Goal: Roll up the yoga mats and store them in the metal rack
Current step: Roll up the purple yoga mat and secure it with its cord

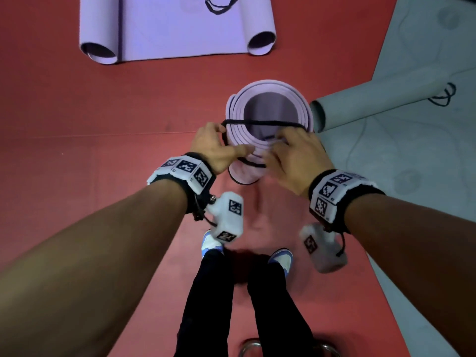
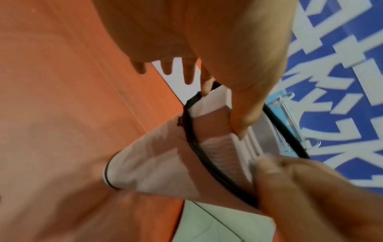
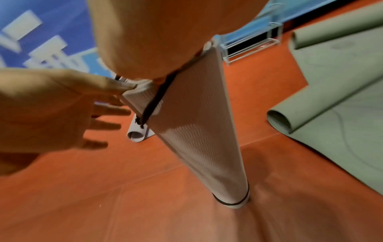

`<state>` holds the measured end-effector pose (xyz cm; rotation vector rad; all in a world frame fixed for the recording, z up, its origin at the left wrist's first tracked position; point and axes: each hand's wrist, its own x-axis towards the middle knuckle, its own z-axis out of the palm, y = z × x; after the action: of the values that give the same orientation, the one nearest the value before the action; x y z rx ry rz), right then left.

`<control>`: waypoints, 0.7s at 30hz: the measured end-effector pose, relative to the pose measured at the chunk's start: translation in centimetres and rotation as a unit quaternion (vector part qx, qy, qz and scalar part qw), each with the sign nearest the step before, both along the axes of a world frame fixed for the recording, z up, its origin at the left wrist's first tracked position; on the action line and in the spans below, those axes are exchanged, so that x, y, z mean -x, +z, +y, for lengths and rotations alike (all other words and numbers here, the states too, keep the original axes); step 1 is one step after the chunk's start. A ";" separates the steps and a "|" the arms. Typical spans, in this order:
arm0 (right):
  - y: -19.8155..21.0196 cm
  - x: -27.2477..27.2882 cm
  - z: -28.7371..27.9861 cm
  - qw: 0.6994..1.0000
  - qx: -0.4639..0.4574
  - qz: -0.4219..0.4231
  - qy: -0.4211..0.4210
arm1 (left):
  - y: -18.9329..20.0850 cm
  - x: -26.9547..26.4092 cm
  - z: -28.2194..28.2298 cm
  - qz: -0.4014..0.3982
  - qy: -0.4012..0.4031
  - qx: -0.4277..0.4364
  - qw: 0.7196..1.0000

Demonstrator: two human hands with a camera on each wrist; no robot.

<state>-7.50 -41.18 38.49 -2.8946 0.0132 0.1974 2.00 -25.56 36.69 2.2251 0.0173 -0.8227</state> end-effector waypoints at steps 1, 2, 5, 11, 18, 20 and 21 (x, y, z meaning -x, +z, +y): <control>0.0 -0.1 0.1 1.000 0.011 -0.004 -0.026 | 0.3 0.0 -0.8 0.019 0.004 0.001 1.000; 0.0 -0.2 0.2 0.999 0.022 -0.004 -0.041 | 0.8 0.1 -1.6 0.039 0.014 0.014 0.999; 0.0 -0.5 0.3 0.998 0.016 0.002 -0.067 | 2.1 0.4 -4.0 0.085 0.059 0.052 0.993; 0.2 -0.1 -0.6 0.987 -0.070 0.042 -0.141 | 1.8 1.2 -5.9 0.221 0.175 0.136 0.950; 0.2 1.5 -0.7 0.974 -0.047 0.025 -0.219 | 1.2 1.3 -6.2 0.169 0.161 0.166 0.958; 0.0 1.6 -1.1 0.963 -0.047 0.036 -0.264 | 1.2 1.8 -6.5 0.177 0.153 0.175 0.956; -0.3 1.7 -1.2 0.959 -0.062 0.043 -0.273 | 1.3 1.9 -6.8 0.174 0.155 0.174 0.957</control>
<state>-9.16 -42.39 38.18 -2.6304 0.7729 0.2109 0.08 -32.31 38.01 1.6735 0.3563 -0.9479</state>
